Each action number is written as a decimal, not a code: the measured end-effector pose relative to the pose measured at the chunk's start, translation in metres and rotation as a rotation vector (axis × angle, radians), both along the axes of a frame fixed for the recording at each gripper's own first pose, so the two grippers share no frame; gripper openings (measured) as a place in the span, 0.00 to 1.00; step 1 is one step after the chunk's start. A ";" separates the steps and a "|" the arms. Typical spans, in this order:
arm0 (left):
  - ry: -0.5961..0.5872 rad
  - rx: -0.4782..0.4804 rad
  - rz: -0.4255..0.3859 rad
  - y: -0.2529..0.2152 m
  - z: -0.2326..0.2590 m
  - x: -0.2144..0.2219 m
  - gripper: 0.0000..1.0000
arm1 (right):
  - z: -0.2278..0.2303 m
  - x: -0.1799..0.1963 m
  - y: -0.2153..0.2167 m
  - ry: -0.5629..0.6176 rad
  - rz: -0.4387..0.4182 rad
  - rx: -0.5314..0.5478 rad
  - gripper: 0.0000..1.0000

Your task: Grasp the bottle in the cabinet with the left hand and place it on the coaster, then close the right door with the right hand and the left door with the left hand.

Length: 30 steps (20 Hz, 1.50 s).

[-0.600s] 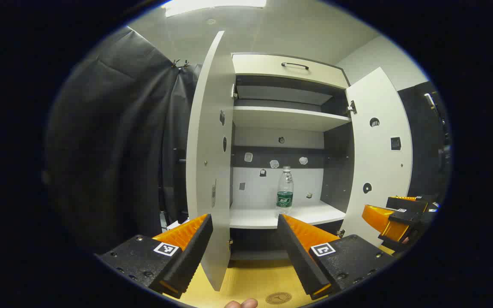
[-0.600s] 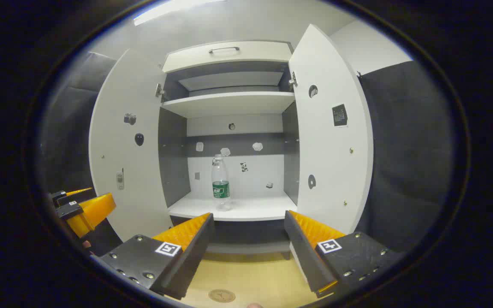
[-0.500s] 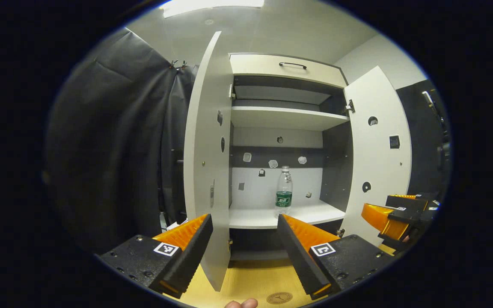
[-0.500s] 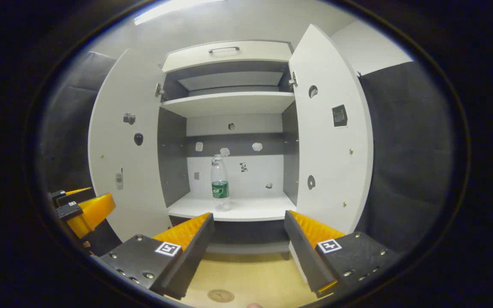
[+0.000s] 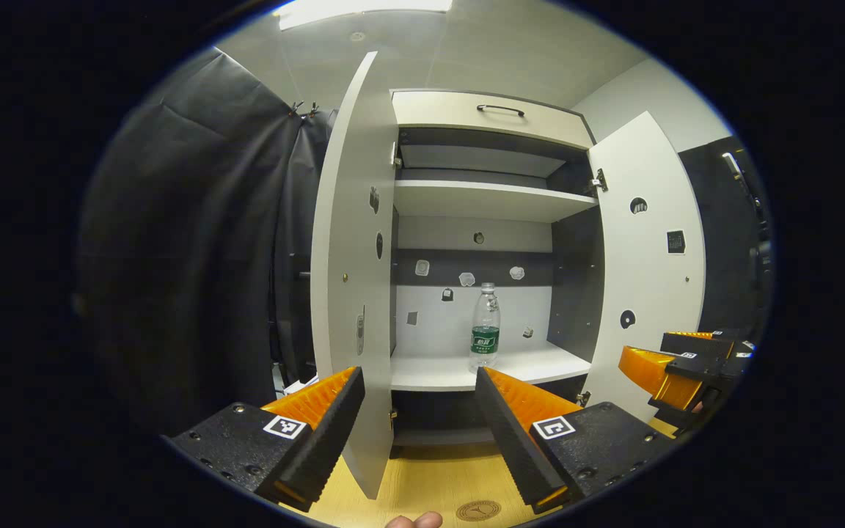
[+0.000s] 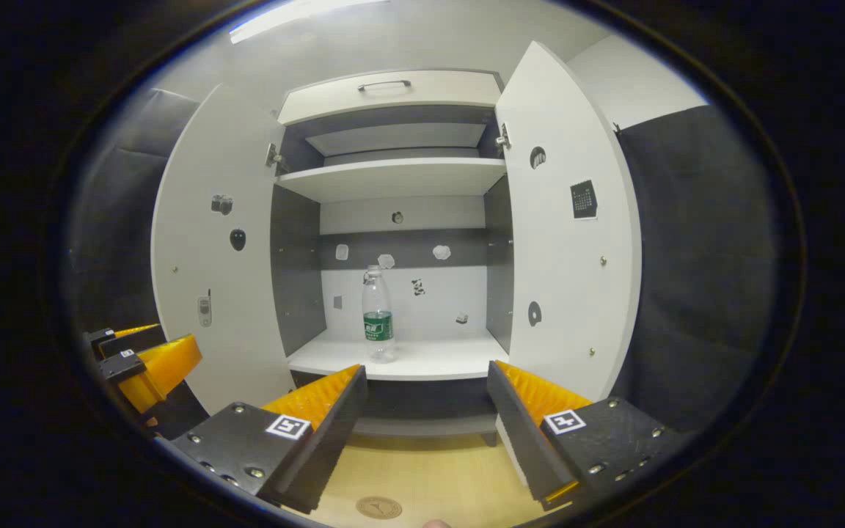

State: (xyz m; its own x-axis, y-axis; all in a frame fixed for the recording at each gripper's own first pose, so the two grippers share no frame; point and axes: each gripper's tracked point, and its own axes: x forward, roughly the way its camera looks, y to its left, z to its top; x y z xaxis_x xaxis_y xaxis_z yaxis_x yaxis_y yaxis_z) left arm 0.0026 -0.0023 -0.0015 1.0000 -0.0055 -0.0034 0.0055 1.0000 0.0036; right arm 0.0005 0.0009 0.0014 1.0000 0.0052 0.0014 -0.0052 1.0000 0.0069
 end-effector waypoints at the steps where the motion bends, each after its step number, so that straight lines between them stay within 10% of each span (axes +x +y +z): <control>1: 0.001 0.001 -0.001 -0.001 0.000 0.000 0.96 | 0.001 0.000 -0.001 0.000 -0.002 -0.001 1.00; 13: 0.003 0.024 -0.043 -0.026 -0.007 0.030 0.96 | -0.001 0.007 -0.010 0.009 -0.015 -0.015 1.00; 30: -0.032 0.052 -0.138 -0.108 -0.009 0.209 0.96 | -0.012 0.021 -0.043 0.055 -0.057 -0.065 1.00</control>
State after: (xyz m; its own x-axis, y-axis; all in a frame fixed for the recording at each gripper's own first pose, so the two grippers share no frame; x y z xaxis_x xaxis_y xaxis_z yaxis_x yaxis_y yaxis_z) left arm 0.2113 -0.1106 -0.0108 0.9893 -0.1440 0.0248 0.1424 0.9881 0.0581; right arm 0.0216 -0.0420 -0.0105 0.9972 -0.0536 -0.0521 0.0505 0.9969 -0.0598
